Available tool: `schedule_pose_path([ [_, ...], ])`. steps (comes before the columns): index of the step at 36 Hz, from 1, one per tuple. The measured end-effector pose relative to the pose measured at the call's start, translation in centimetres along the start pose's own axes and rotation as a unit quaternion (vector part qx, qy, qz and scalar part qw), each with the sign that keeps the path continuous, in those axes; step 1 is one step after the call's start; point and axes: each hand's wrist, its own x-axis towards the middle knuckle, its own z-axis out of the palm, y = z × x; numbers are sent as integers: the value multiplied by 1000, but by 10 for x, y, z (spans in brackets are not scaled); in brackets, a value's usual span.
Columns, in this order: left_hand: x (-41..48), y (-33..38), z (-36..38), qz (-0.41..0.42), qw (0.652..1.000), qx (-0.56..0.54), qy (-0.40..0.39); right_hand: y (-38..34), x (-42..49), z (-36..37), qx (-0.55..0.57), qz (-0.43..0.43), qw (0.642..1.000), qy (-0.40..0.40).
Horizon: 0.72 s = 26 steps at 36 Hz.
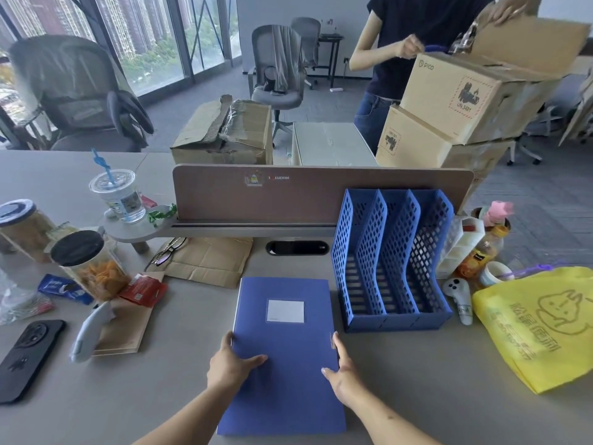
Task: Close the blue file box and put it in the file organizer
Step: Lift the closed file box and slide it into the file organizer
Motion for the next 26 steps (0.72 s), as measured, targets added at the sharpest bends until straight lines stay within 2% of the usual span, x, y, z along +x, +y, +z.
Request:
schedule_pose_path([
  [6,-2,-2,-7,7,999,-40,-1,-11,-11,7,38,-16,997,58],
  [13,-1,48,-41,102,986,-123,54,-72,-26,-11,68,-171,972,143],
  [18,-10,92,-67,185,965,-164,84,-121,-43,-38,64,-216,946,232],
  [23,-25,133,-98,281,941,-166,89,-150,-58,-81,102,-287,924,233],
  [26,-31,153,-109,327,928,-163,75,-162,-72,-112,91,-342,917,183],
])
